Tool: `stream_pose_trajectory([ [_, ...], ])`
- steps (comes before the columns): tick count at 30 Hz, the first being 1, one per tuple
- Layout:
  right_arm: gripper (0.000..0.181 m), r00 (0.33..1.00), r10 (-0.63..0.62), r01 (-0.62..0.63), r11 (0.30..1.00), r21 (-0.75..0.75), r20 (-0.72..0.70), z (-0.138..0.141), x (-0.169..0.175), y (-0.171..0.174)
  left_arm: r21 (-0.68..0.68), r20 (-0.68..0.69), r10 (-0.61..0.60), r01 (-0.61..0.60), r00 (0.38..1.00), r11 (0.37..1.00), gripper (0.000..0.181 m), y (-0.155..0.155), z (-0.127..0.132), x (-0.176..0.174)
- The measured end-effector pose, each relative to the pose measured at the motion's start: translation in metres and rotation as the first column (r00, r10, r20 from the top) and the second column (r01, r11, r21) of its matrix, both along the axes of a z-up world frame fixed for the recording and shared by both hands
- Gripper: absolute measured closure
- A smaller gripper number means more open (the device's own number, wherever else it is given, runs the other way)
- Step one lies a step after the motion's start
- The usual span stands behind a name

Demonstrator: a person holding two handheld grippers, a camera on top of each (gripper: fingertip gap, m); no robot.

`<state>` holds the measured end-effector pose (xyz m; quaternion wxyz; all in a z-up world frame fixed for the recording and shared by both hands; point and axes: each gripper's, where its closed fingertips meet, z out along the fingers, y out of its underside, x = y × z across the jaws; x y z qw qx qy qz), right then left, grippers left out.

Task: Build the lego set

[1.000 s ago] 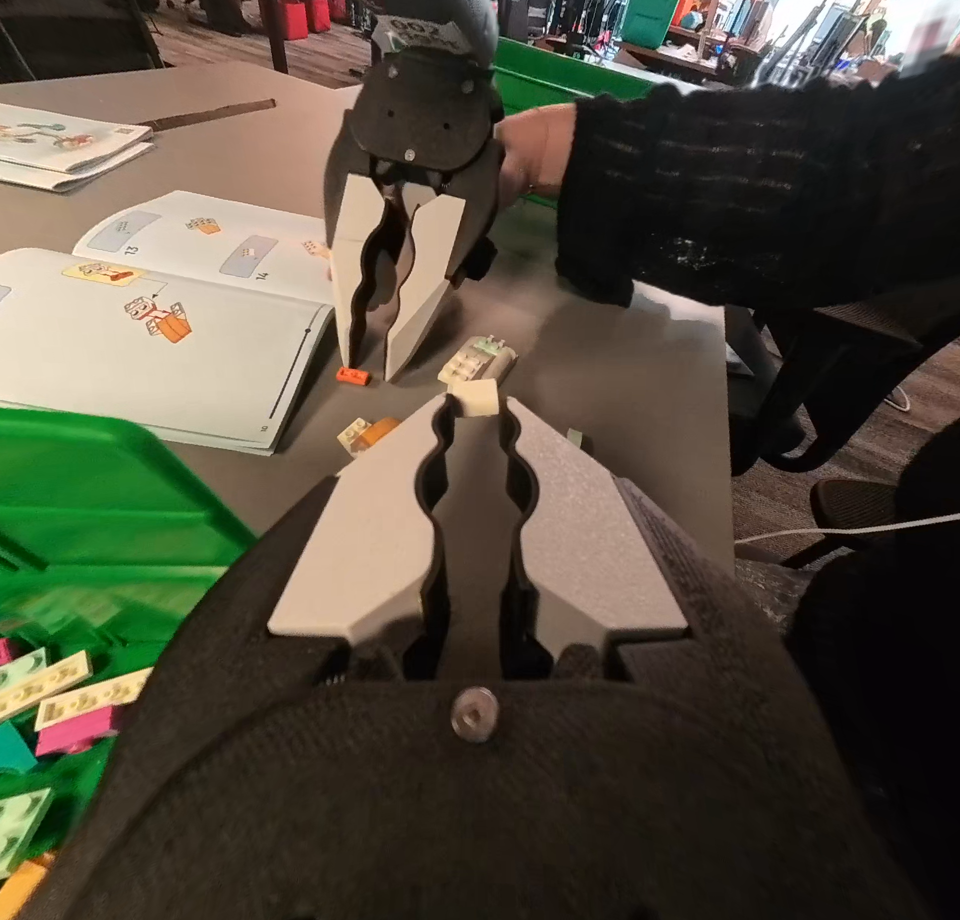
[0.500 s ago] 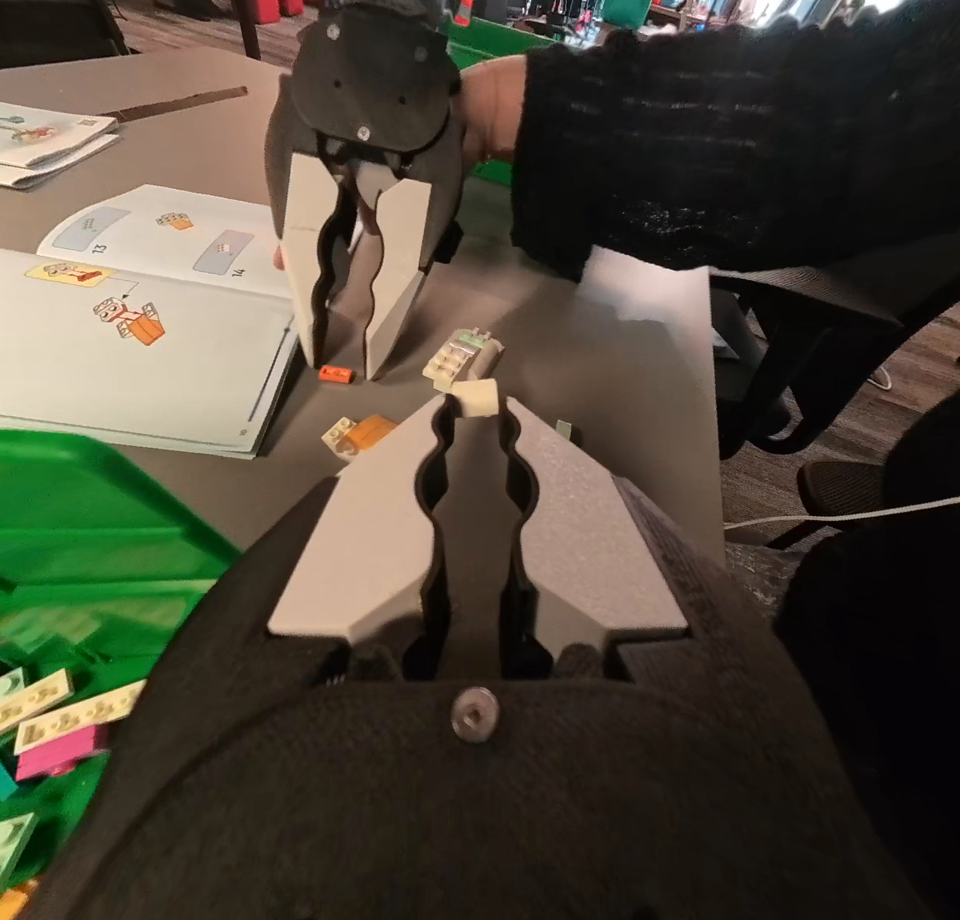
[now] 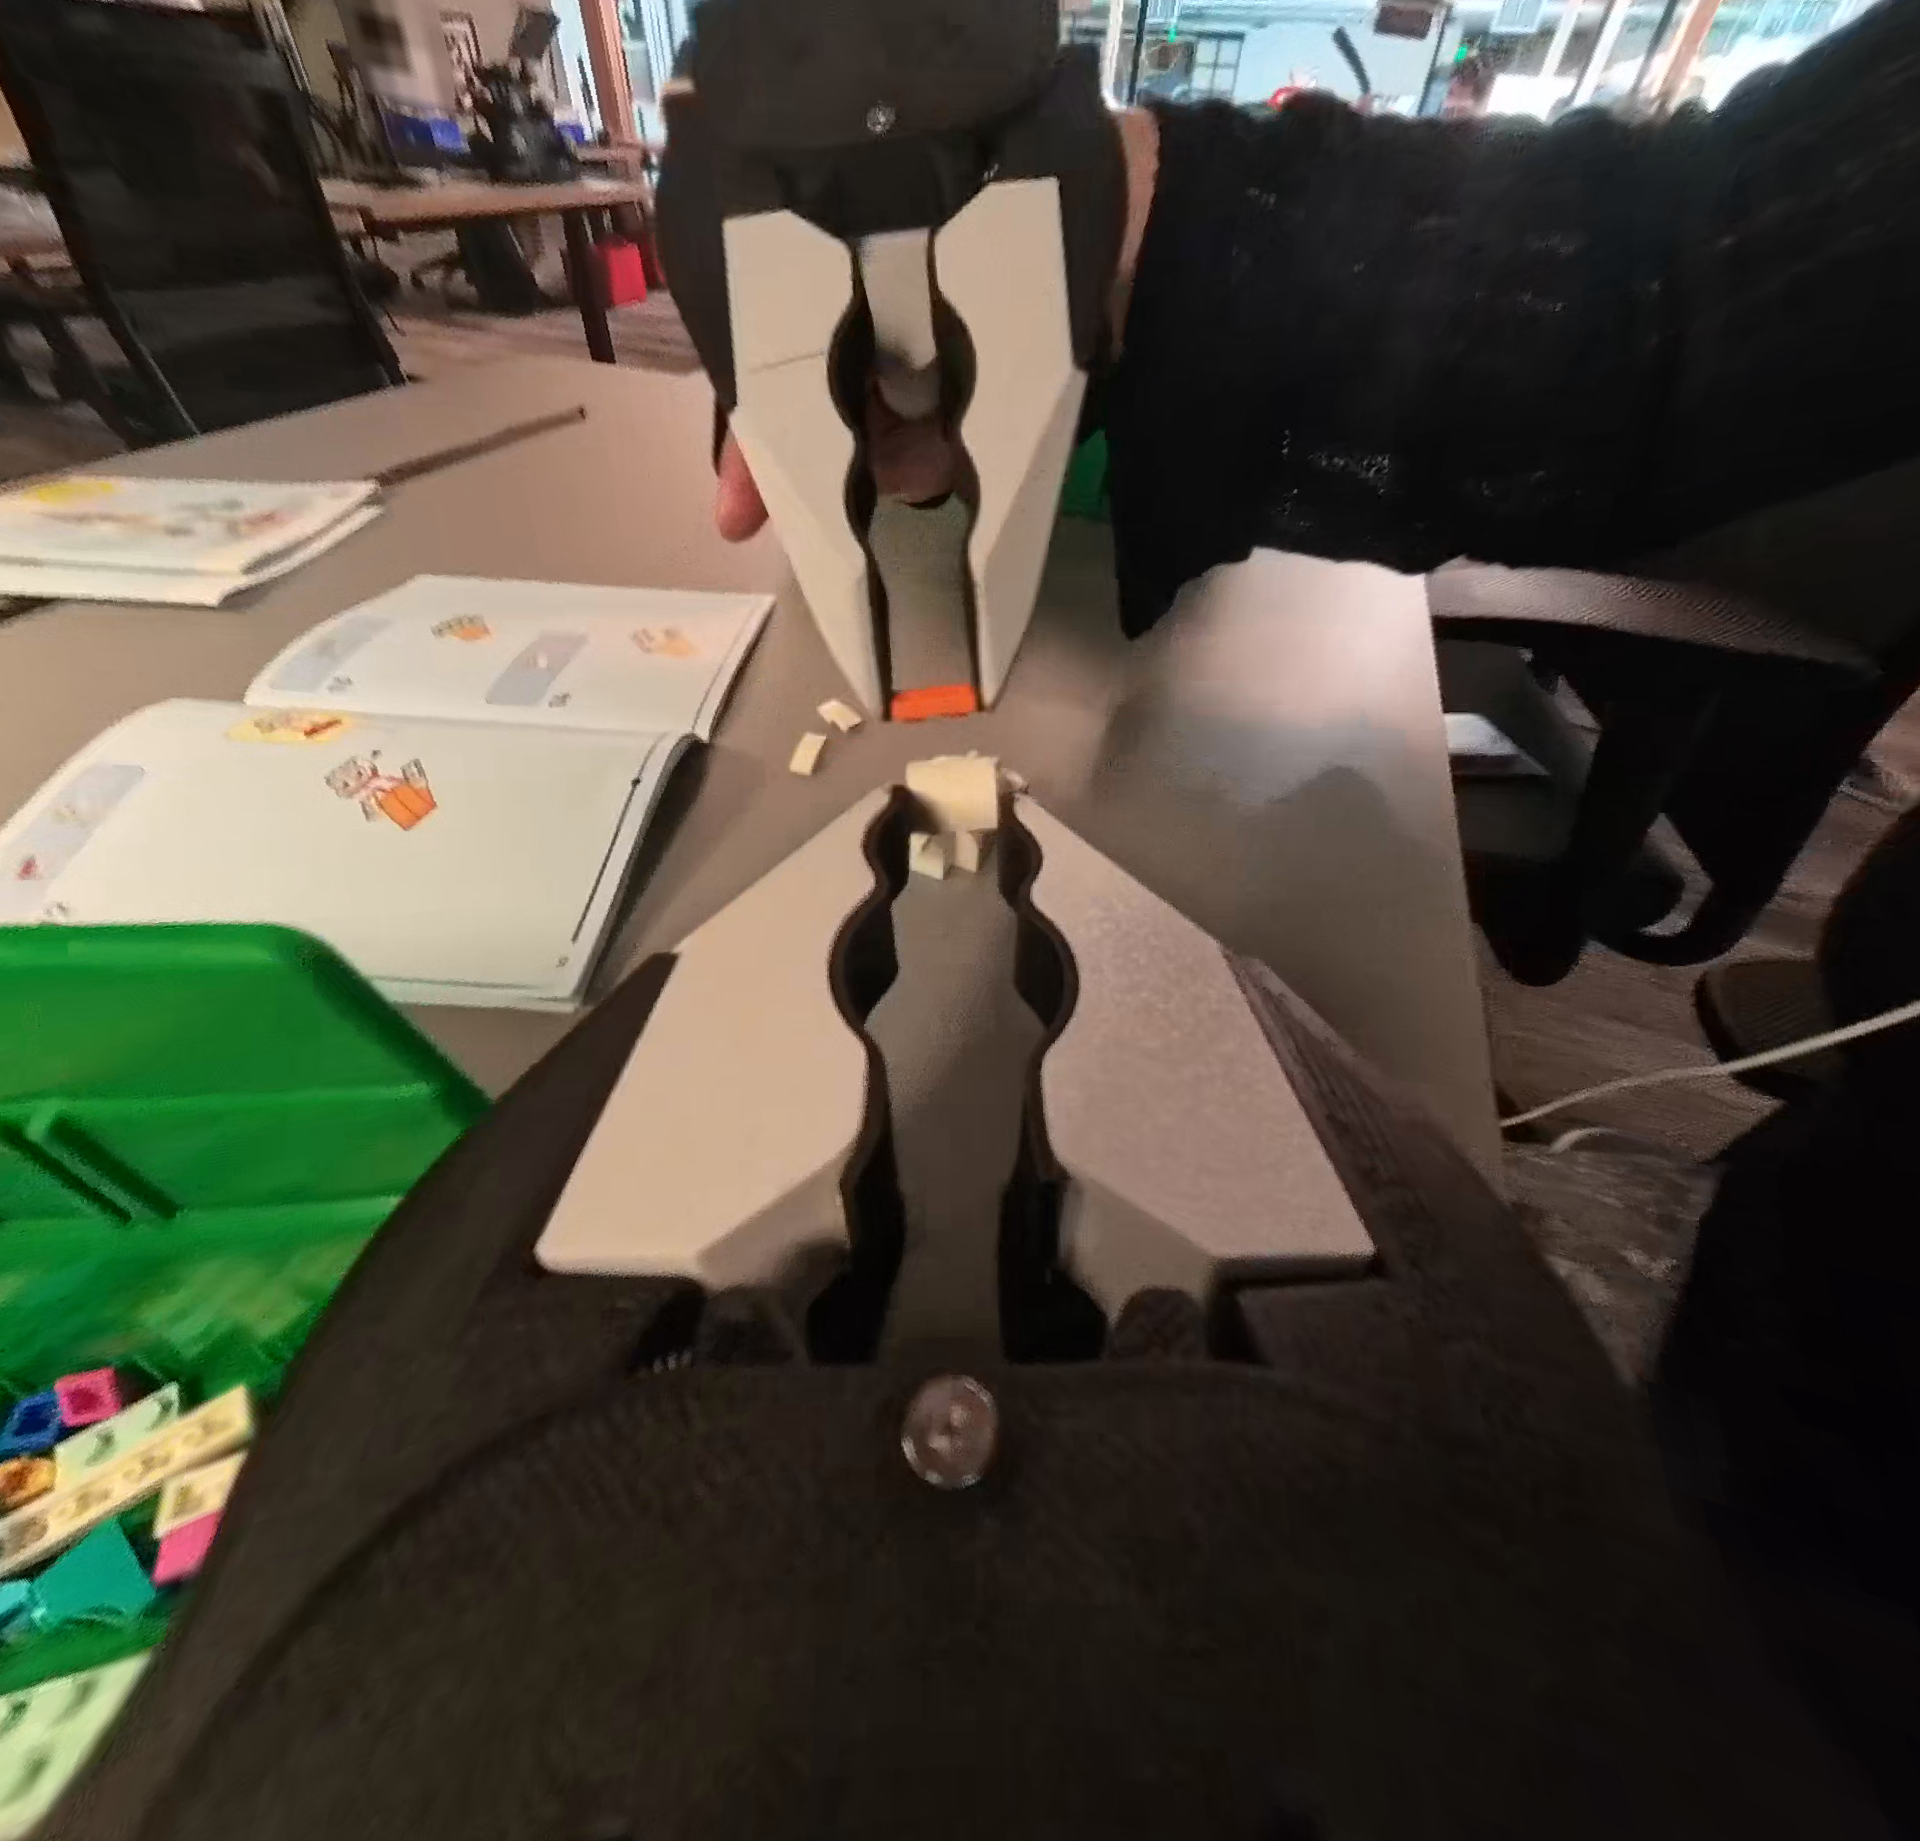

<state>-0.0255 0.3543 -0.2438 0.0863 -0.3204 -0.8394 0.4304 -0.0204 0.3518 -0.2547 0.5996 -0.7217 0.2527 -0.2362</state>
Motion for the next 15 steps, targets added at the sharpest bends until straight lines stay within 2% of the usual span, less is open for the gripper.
stream_pose_trajectory([
  [3,0.167,1.000,0.021,-0.023,0.995,0.097,0.019,0.0018,0.0018,-0.0092,0.058,-0.053,0.012,-0.009,0.999,0.998,0.166,-0.0006,0.0013,0.0028],
  [7,0.167,0.999,0.009,-0.018,0.973,0.229,0.042,-0.0016,-0.0004,-0.0091,0.087,-0.047,0.016,-0.012,0.999,0.996,0.166,-0.0017,0.0050,0.0024],
  [15,0.167,0.999,0.005,-0.020,0.949,0.316,0.048,0.0022,-0.0046,-0.0101,0.129,-0.047,0.039,-0.033,0.998,0.991,0.166,-0.0023,0.0093,0.0006],
])
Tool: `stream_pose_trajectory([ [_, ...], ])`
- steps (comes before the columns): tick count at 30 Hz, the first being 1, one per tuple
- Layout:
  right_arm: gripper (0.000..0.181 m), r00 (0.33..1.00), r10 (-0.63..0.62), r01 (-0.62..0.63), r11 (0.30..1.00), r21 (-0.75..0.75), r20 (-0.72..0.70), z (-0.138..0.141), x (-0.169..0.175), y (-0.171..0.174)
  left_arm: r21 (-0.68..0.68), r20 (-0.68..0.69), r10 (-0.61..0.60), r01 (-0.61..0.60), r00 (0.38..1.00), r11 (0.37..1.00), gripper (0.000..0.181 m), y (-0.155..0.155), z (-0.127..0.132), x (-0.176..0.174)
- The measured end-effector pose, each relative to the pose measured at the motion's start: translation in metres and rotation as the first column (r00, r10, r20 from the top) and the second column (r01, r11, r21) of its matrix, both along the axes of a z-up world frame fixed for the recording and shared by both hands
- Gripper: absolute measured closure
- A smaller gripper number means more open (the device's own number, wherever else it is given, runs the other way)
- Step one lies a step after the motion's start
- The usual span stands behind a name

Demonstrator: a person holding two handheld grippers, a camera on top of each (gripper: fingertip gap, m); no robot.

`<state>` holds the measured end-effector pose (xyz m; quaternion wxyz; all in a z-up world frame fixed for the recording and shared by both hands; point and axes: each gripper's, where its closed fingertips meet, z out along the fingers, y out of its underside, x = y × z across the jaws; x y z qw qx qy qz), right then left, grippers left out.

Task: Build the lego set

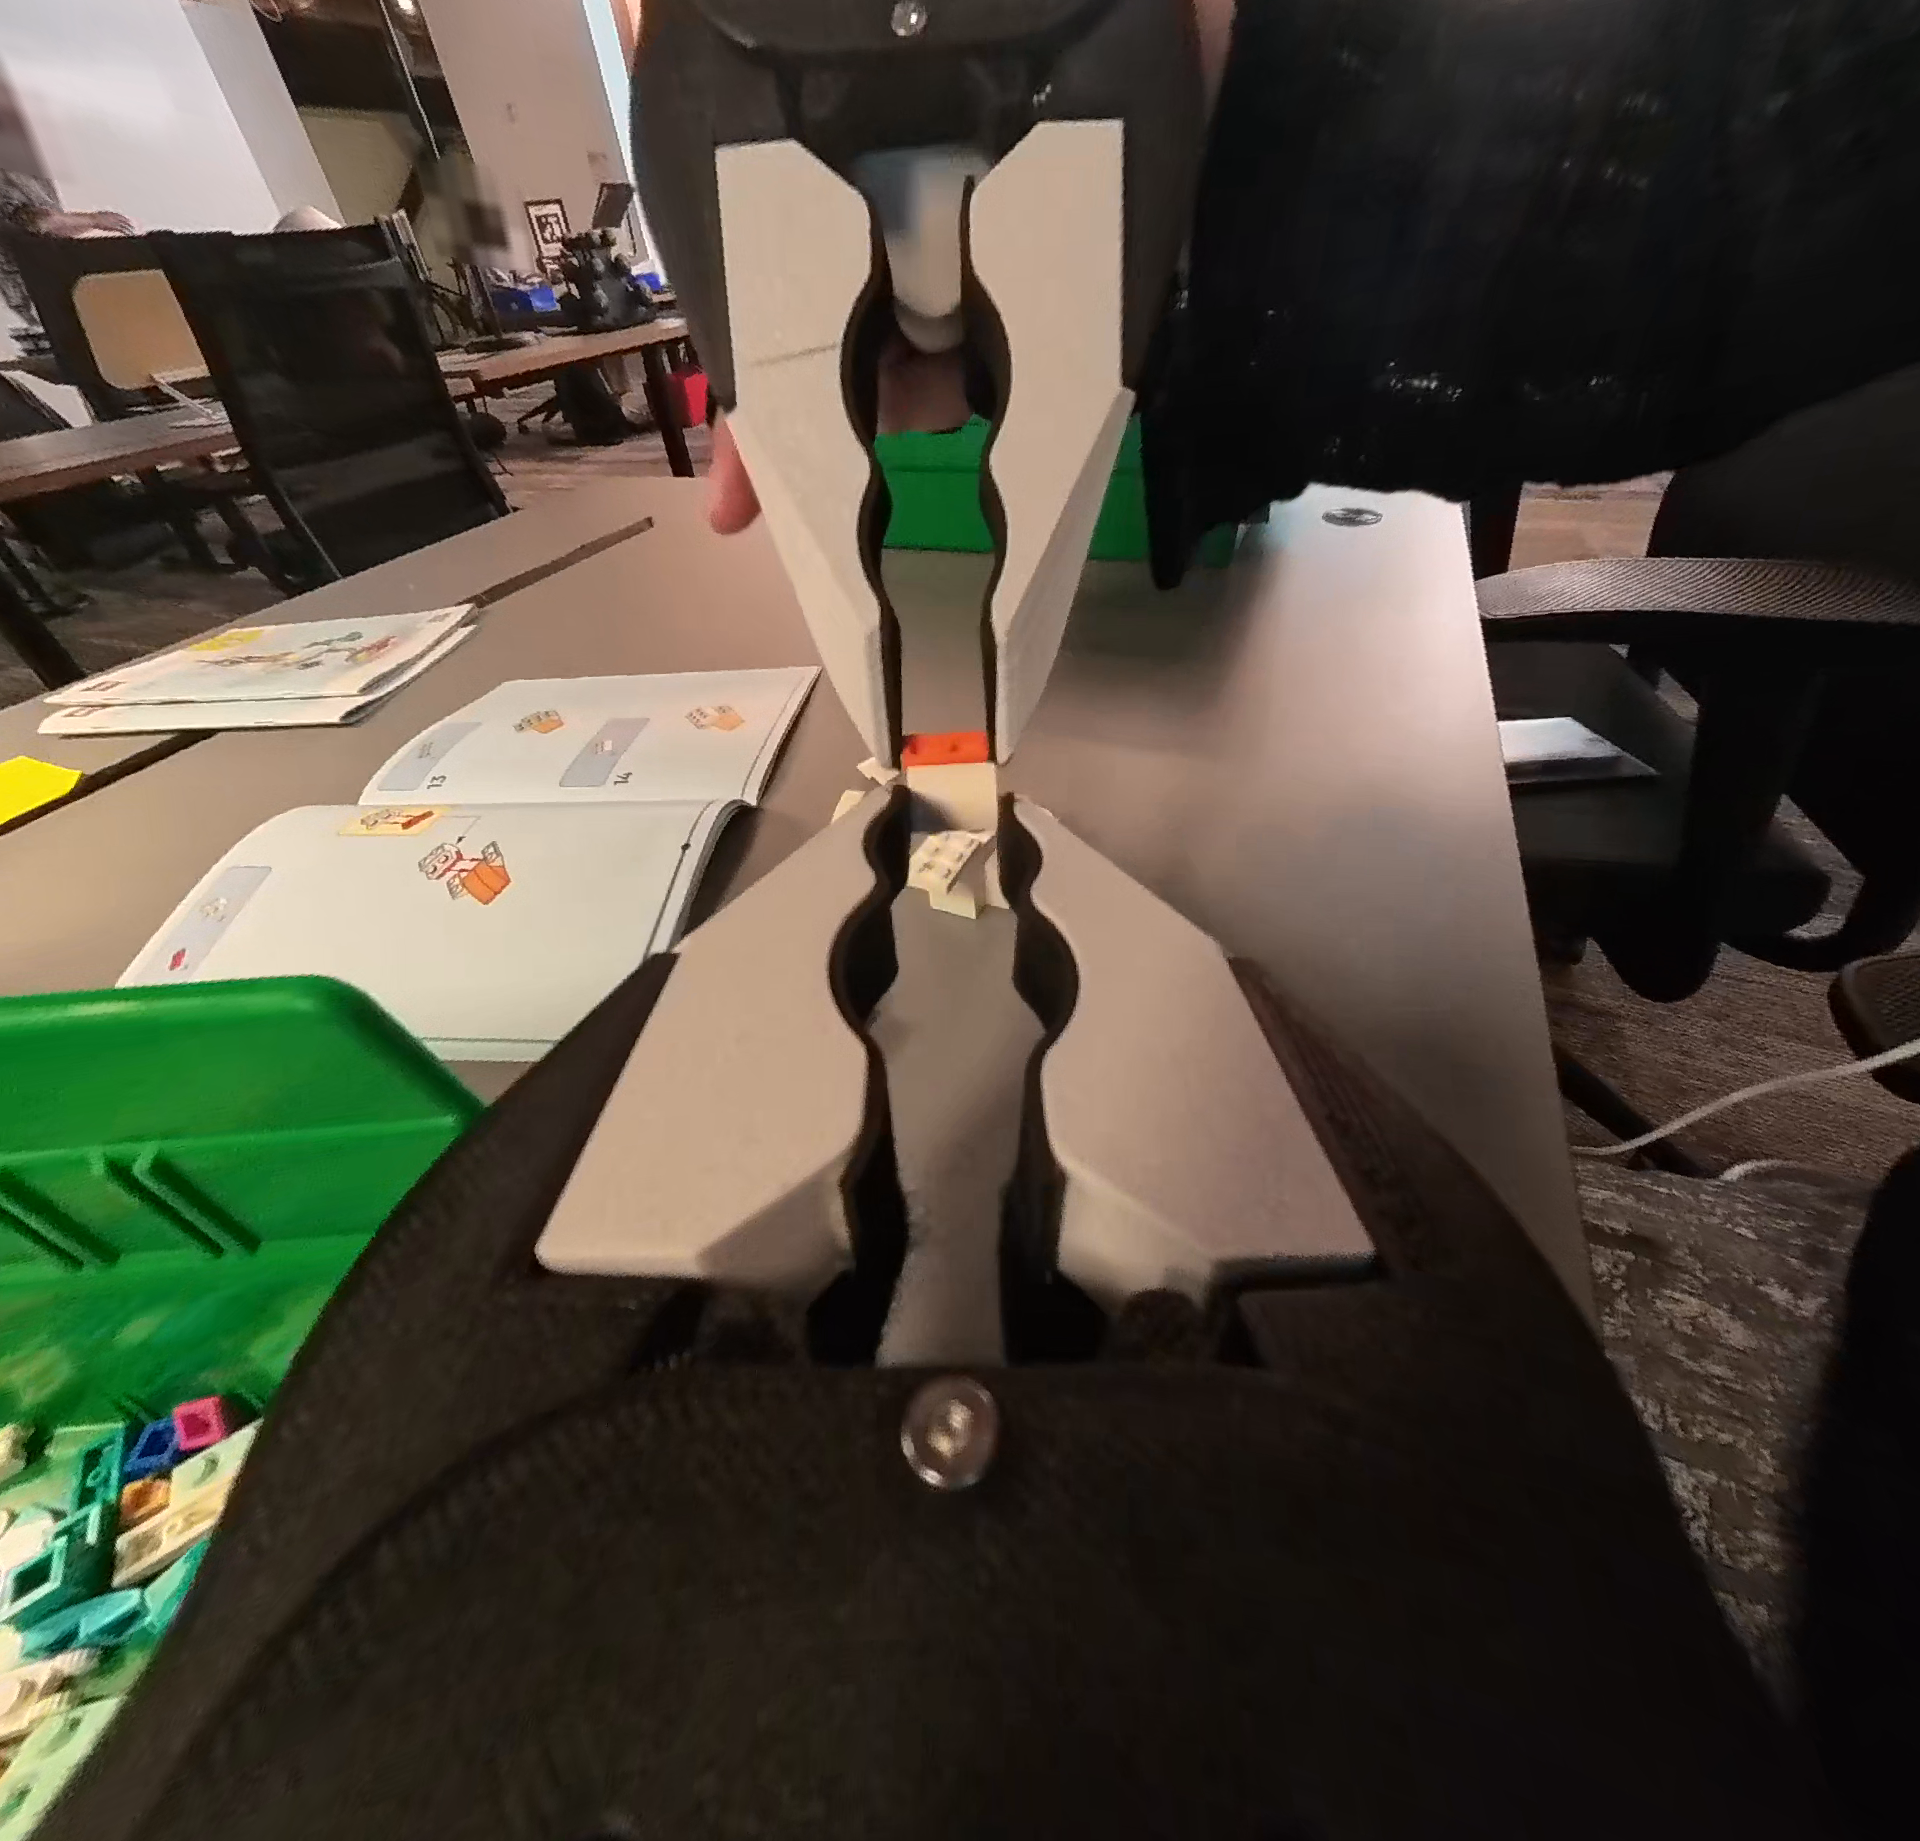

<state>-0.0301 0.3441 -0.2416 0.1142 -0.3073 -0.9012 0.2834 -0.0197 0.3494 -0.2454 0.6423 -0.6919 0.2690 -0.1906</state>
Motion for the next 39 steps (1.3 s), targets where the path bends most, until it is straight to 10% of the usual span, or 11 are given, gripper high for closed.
stream_pose_trajectory([
  [21,0.164,1.000,-0.005,0.005,1.000,0.025,0.002,0.006,0.001,-0.003,0.045,0.007,0.004,-0.004,1.000,0.999,0.166,-0.002,0.005,0.000],
  [30,0.128,0.976,-0.018,0.039,0.995,0.090,-0.219,0.022,-0.007,-0.006,0.028,0.043,0.038,-0.039,0.998,0.999,0.166,0.001,0.007,-0.007],
  [39,0.146,0.758,0.312,0.237,0.686,0.688,-0.573,0.016,-0.014,0.012,-0.073,0.265,0.010,0.010,0.964,0.997,0.166,0.002,0.014,-0.018],
])
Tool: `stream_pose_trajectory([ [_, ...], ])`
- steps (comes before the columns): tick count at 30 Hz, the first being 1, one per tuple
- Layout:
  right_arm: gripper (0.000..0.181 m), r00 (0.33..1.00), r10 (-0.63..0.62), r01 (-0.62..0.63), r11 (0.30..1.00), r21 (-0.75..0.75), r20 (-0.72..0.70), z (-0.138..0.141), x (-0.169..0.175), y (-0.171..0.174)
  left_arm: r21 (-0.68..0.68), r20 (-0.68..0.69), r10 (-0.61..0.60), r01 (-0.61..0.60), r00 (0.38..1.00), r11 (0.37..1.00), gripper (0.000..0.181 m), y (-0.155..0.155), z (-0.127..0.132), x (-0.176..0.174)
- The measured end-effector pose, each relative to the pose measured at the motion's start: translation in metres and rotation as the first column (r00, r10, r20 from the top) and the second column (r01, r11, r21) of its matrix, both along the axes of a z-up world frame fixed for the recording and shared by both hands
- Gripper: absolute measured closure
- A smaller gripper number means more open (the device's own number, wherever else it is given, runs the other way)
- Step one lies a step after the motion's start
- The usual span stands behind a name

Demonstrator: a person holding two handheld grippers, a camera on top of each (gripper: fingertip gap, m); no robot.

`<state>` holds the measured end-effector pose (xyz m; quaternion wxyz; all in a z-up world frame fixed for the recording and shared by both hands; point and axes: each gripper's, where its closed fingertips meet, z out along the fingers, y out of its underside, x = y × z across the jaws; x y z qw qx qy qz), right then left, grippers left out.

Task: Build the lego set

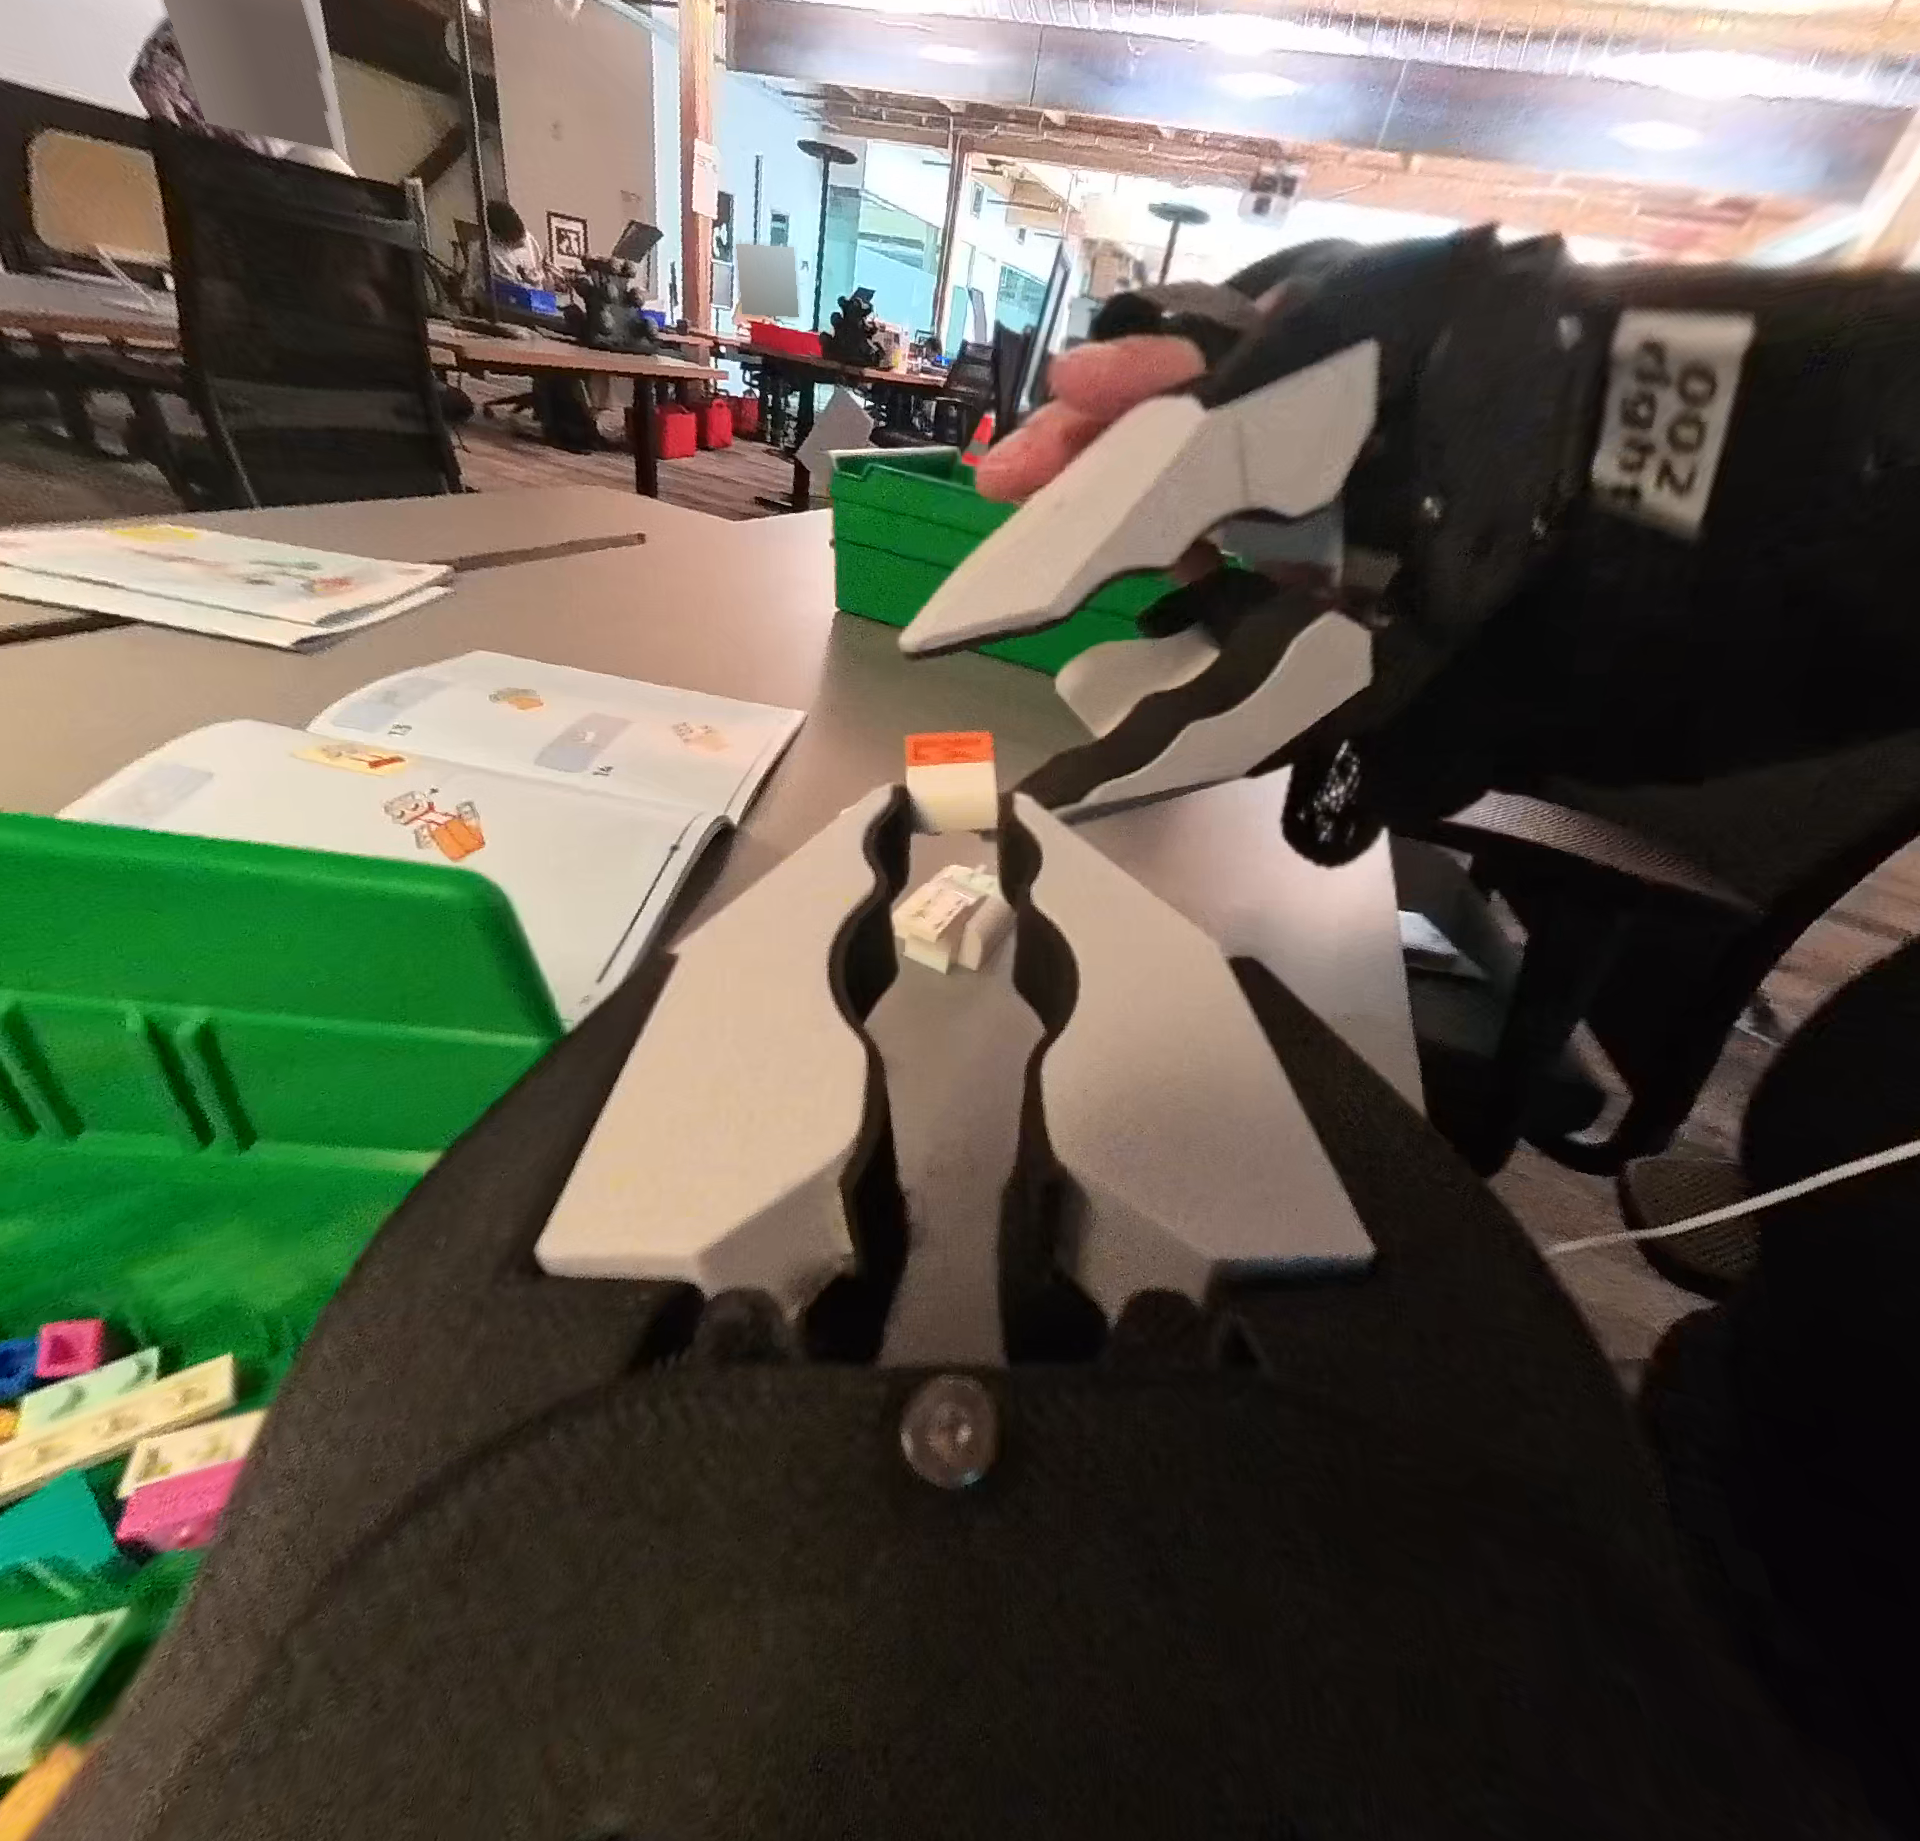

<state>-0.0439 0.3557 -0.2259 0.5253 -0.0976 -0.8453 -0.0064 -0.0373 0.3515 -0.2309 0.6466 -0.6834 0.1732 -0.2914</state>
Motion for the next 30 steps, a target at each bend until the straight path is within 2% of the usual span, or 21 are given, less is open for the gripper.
stream_pose_trajectory([
  [3,0.153,0.999,-0.002,0.008,0.993,0.119,-0.055,0.002,-0.003,0.000,-0.022,0.031,-0.015,0.016,0.999,1.000,0.165,0.000,-0.001,0.000],
  [6,0.157,0.997,-0.012,0.025,0.986,0.163,-0.080,0.002,-0.007,0.000,-0.026,0.036,-0.015,0.016,0.999,1.000,0.165,0.001,-0.001,0.000],
  [14,0.172,0.995,-0.029,0.045,0.986,0.161,-0.100,-0.003,-0.008,-0.003,-0.025,0.051,-0.022,0.024,0.998,0.999,0.165,0.001,0.000,0.000],
  [23,0.173,0.995,-0.072,0.078,0.992,0.097,-0.065,-0.008,-0.006,-0.003,-0.044,0.055,-0.032,0.034,0.998,0.998,0.165,0.000,-0.002,0.001],
  [30,0.174,0.999,-0.052,0.049,0.990,0.132,0.015,-0.015,-0.002,-0.001,-0.070,0.021,-0.041,0.042,0.999,0.997,0.165,0.002,-0.008,0.006],
])
